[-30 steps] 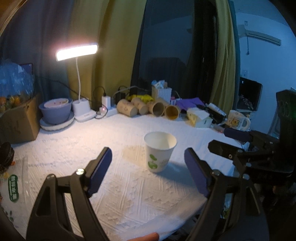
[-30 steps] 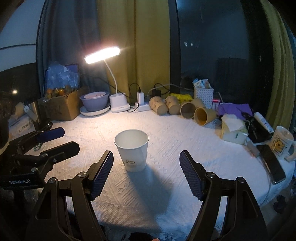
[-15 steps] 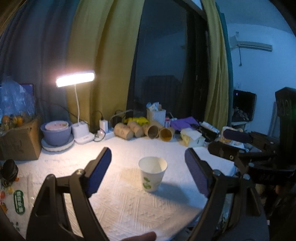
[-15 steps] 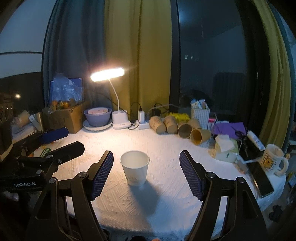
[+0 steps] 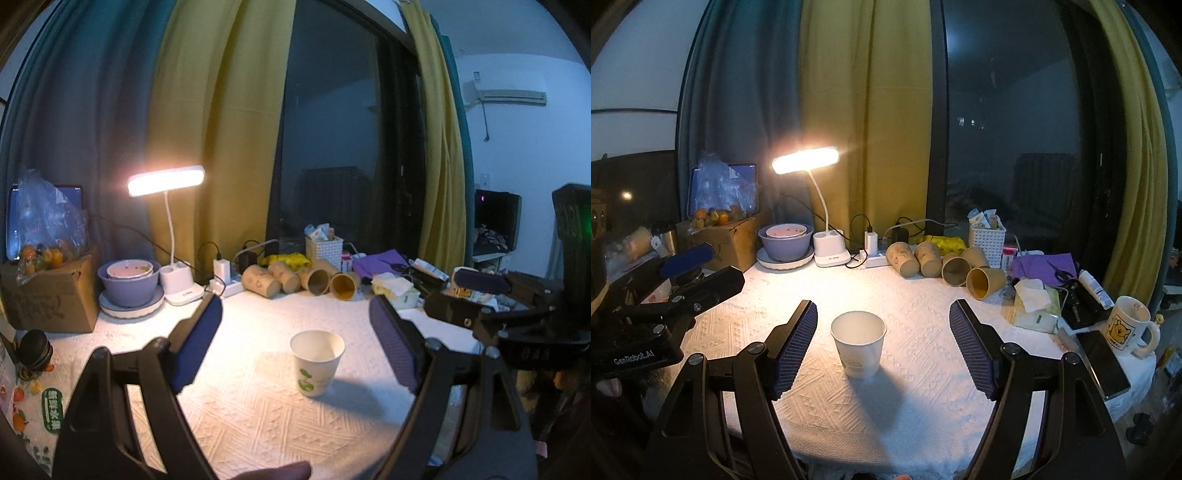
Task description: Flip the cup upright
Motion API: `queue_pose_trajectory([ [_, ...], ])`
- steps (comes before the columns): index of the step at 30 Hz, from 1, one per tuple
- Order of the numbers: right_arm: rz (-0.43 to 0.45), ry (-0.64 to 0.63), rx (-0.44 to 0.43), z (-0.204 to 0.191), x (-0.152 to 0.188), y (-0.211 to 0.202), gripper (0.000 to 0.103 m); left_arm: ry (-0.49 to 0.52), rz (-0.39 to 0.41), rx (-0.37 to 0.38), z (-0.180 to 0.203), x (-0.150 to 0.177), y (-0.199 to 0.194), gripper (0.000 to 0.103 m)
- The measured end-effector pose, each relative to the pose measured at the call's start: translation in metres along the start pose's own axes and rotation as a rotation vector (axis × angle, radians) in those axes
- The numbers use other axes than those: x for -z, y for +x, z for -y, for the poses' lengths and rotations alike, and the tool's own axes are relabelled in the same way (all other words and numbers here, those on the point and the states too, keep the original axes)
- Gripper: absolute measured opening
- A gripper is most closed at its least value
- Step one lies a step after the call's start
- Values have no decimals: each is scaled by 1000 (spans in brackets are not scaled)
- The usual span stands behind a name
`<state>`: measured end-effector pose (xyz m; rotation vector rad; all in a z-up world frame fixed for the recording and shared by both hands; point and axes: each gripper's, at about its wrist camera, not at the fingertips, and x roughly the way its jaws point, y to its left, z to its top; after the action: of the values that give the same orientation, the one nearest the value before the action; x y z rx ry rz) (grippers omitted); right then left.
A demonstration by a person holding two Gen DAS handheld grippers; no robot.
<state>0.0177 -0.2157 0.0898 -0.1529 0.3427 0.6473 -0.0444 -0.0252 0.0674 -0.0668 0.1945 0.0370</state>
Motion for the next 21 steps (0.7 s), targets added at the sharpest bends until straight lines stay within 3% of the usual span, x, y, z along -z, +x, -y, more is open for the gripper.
queue_pose_trajectory([
  [21,-14,6,0,-6,8,2,77,-7,-14,13,6,4,2,83],
])
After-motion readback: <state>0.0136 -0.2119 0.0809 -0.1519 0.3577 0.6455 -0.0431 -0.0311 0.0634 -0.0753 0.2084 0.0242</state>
